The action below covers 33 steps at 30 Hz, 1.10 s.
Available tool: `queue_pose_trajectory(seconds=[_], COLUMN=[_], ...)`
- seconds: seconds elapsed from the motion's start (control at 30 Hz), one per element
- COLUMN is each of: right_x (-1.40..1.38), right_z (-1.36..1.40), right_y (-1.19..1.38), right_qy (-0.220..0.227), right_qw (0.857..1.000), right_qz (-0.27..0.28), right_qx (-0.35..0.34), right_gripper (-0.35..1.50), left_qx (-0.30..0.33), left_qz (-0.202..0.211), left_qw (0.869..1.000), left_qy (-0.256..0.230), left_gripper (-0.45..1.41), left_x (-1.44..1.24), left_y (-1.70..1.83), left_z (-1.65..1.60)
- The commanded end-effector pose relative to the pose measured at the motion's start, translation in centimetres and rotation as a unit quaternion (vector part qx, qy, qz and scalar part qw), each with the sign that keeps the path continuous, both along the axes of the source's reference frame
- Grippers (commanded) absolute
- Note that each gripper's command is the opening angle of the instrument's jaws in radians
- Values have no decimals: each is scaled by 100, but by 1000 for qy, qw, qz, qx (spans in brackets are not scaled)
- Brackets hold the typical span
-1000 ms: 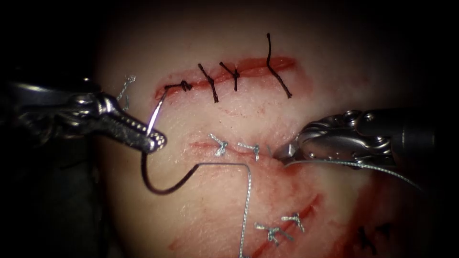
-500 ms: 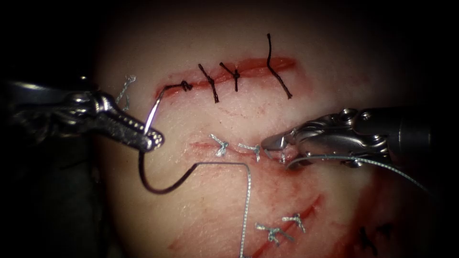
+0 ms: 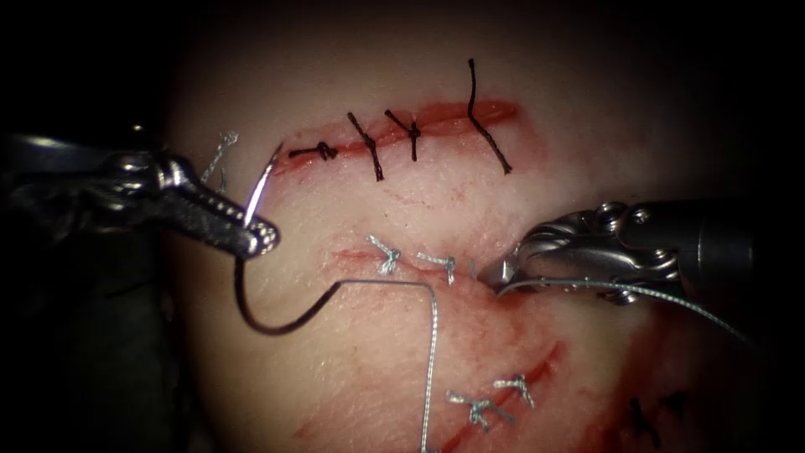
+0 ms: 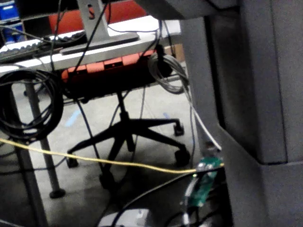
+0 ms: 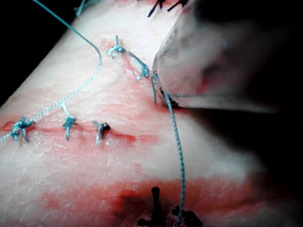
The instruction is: Wound Closure
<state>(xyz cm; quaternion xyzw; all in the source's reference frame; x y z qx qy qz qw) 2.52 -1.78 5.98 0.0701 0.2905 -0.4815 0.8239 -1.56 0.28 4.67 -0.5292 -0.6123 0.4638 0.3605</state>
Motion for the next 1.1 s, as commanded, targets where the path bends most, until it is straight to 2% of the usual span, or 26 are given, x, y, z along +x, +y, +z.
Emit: queue_pose_trajectory(seconds=[0.03,0.27,0.67,0.9,0.97,1.1], right_x=[8,2,-9,-14,-18,-24], right_z=[-6,-31,-34,-31,-29,-27], right_y=[8,38,50,53,54,53], right_qy=[1,-1,9,21,15,19], right_qw=[1000,999,998,989,979,949], right_qz=[9,37,65,145,200,305], right_qx=[-4,-17,-18,22,43,76], right_gripper=[-35,-35,-35,-35,-35,-35], left_qx=[0,0,1,1,1,1], left_qz=[0,0,-1,-1,-1,-1], left_qw=[1000,1000,1000,1000,1000,1000], left_qy=[0,0,0,0,0,0], left_gripper=[-45,-45,-45,-45,-45,-45], left_x=[-5,-5,-6,-6,-6,-6], left_y=[-1,-1,-1,-1,-1,-2], left_z=[5,4,2,2,1,1])
